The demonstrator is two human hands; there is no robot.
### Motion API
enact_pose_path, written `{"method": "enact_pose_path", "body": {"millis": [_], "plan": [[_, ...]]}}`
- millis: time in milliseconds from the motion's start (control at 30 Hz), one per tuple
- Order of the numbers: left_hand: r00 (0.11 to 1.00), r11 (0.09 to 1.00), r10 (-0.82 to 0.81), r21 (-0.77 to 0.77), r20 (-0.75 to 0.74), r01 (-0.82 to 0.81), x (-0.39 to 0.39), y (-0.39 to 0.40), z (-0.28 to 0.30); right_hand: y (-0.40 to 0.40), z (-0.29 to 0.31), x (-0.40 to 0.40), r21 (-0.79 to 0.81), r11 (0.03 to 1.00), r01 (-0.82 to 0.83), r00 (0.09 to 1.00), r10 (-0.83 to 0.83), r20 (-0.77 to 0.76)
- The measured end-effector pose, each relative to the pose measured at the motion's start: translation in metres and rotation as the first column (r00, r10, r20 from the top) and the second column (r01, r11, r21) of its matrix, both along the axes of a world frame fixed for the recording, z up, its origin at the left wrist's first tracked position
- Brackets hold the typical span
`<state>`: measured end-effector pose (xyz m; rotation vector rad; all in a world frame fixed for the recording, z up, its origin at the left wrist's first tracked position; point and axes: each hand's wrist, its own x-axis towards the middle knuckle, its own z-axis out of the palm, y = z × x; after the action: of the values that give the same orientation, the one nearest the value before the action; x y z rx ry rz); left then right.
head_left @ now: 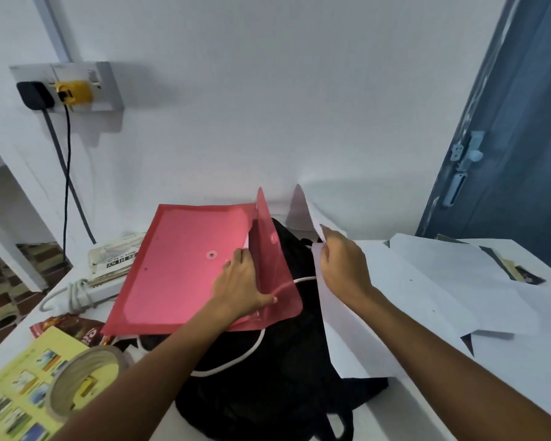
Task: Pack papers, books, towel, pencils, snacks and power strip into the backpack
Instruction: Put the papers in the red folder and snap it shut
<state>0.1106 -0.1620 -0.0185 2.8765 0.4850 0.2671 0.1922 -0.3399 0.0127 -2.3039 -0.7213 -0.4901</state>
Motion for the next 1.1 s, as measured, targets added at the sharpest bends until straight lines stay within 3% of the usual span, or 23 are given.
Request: {"method": "enact_pose_path", "body": {"millis": [100,200,267,400,467,600,733,1100], "plan": [[1.000,1.000,-0.002,-0.007,-0.020,0.001,0.000,-0.001,-0.004,0.018,0.008,-0.015,-0.056,0.977,-0.204,0.946,0.212,0.247],[0.999,0.993,-0.033,-0.118,-0.007,0.032,-0.001,-0.001,-0.005,0.036,-0.003,-0.030,-0.365,0.896,-0.252,0.841,0.389,0.375],[0.998,0.990,-0.055,-0.133,-0.035,0.050,-0.003,-0.001,-0.005,0.045,-0.007,-0.042,-0.510,0.822,-0.255,0.851,0.440,0.285],[0.997,0.986,-0.076,-0.143,0.030,0.079,-0.006,0.002,-0.006,0.043,-0.009,-0.045,-0.661,0.716,-0.225,0.950,0.312,0.016],[0.996,0.984,-0.071,-0.158,0.056,0.079,-0.009,0.004,-0.003,0.037,-0.004,-0.041,-0.682,0.704,-0.197,0.955,0.296,0.029],[0.995,0.988,-0.057,-0.140,0.081,0.069,-0.013,0.007,0.006,0.025,0.002,-0.042,-0.776,0.578,-0.253,0.932,0.361,-0.035],[0.996,0.980,-0.071,-0.183,0.063,0.081,-0.016,0.009,0.012,0.025,0.009,-0.053,-0.805,0.500,-0.319,0.916,0.381,-0.126],[0.984,0.959,-0.078,-0.256,0.159,0.117,-0.025,0.019,0.022,0.015,0.039,-0.073,-0.780,0.410,-0.473,0.856,0.424,-0.296]]}}
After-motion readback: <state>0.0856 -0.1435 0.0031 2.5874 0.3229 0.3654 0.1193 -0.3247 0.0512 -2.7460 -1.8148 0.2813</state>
